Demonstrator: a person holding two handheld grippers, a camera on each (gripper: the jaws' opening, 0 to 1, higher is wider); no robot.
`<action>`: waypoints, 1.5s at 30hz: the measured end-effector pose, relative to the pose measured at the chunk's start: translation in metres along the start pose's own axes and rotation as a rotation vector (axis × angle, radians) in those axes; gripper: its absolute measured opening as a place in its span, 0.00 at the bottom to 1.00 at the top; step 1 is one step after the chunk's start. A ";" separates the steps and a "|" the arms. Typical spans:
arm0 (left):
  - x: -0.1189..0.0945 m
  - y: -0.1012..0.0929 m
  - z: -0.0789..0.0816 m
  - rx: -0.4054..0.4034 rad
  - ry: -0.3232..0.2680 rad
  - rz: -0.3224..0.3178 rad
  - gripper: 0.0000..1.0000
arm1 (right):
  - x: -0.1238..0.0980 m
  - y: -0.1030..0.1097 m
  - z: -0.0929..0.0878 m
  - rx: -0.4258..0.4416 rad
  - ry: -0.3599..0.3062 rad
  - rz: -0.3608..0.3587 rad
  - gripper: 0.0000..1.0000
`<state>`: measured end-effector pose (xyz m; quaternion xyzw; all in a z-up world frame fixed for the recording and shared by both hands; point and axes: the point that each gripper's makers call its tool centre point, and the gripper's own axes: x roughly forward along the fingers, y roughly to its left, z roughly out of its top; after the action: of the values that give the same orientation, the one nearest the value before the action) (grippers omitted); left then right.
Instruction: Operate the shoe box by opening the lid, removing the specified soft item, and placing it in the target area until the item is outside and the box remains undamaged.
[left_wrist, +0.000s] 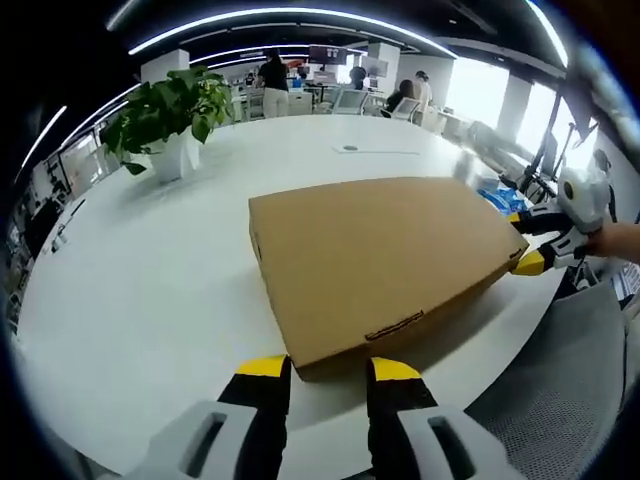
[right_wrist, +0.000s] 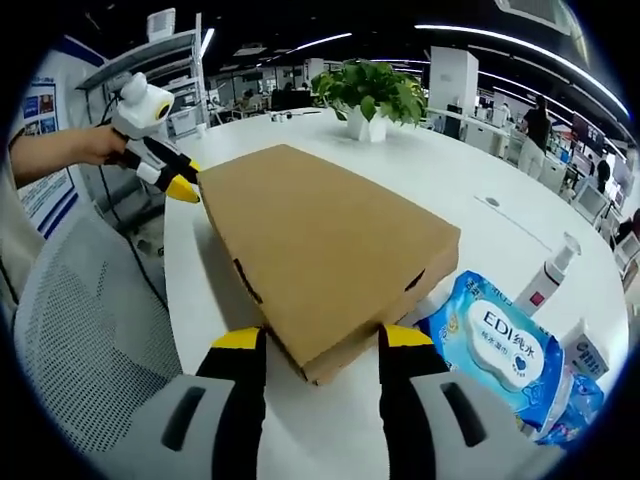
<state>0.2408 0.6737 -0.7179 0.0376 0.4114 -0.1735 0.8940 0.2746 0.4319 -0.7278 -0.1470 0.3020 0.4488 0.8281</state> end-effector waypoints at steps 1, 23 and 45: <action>0.001 0.000 0.001 0.004 0.001 0.000 0.30 | 0.001 -0.001 0.001 0.001 0.000 -0.001 0.41; 0.028 0.013 0.034 0.024 0.009 -0.017 0.31 | 0.016 -0.036 0.015 0.011 0.003 -0.015 0.41; 0.053 0.027 0.066 0.023 0.002 -0.023 0.31 | 0.034 -0.073 0.031 0.018 0.021 -0.027 0.42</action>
<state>0.3299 0.6704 -0.7166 0.0435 0.4106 -0.1884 0.8911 0.3606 0.4300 -0.7269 -0.1484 0.3126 0.4335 0.8320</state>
